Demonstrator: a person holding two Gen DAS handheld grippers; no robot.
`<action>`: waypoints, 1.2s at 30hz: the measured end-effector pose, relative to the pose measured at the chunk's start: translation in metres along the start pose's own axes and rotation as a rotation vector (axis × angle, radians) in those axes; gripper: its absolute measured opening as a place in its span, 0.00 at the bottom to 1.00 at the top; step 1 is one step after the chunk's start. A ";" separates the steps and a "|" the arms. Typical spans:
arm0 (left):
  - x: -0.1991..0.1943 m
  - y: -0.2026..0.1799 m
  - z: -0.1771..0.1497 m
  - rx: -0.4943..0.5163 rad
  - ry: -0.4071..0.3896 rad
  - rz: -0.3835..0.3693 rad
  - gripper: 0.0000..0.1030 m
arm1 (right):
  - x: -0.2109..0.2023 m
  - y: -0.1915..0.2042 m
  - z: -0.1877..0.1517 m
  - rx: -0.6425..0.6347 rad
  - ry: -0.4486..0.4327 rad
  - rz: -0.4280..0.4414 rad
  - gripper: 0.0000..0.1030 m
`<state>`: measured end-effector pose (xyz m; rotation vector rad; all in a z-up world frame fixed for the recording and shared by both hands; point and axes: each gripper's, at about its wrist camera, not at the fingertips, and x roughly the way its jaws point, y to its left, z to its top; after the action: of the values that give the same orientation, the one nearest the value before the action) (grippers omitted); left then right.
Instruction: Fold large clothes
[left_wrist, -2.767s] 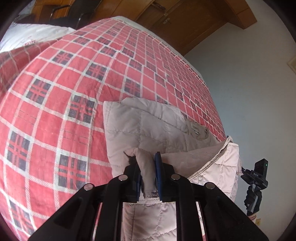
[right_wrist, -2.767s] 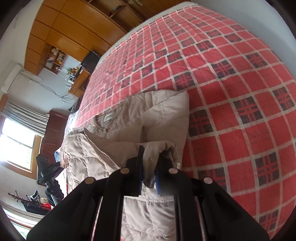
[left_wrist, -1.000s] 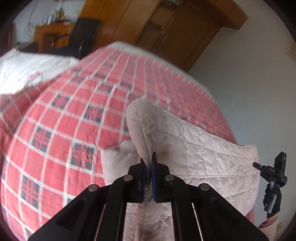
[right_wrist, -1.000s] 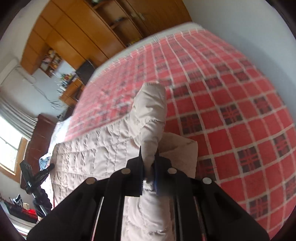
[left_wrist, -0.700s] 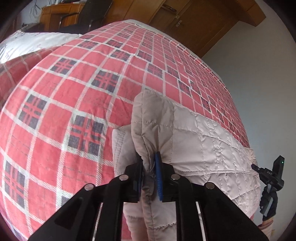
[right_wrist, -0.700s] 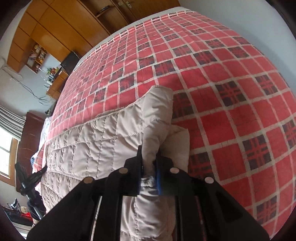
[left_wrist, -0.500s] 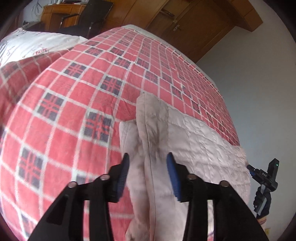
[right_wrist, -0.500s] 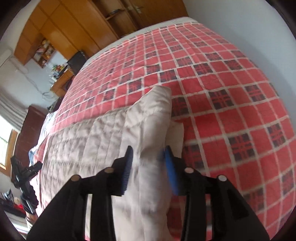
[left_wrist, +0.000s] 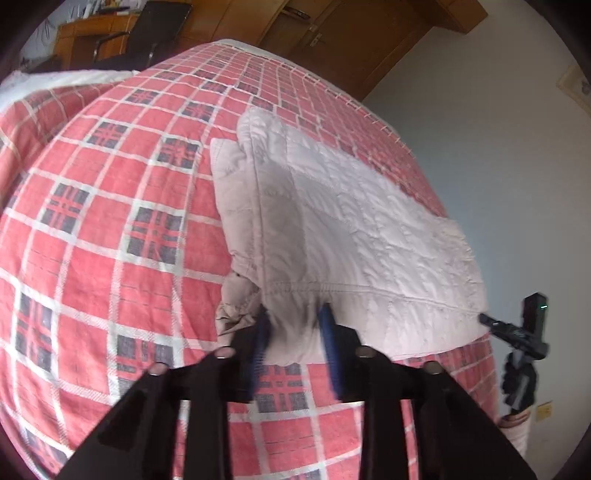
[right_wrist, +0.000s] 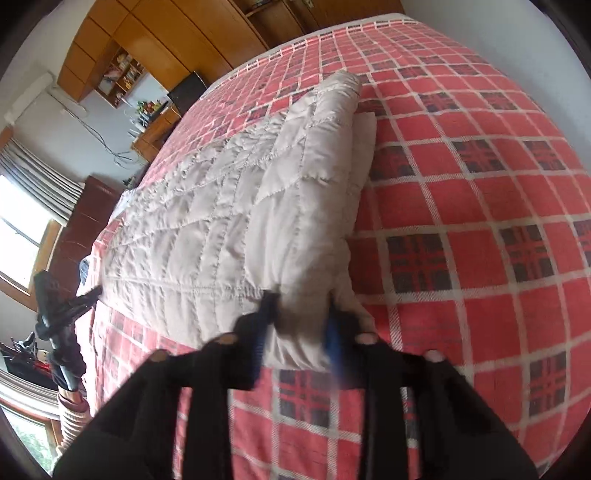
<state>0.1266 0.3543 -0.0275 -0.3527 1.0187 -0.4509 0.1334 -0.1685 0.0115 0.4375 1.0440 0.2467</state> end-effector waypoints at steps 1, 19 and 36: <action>0.001 0.000 0.000 0.001 0.006 0.001 0.16 | -0.003 0.000 0.000 0.010 -0.008 0.015 0.15; -0.010 0.021 0.015 -0.048 -0.002 -0.057 0.63 | -0.015 -0.020 0.012 0.030 -0.025 0.054 0.61; 0.077 0.056 0.065 -0.195 0.128 -0.270 0.74 | 0.051 -0.055 0.052 0.134 0.039 0.196 0.77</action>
<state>0.2285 0.3677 -0.0796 -0.6469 1.1484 -0.6250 0.2034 -0.2090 -0.0312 0.6598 1.0605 0.3618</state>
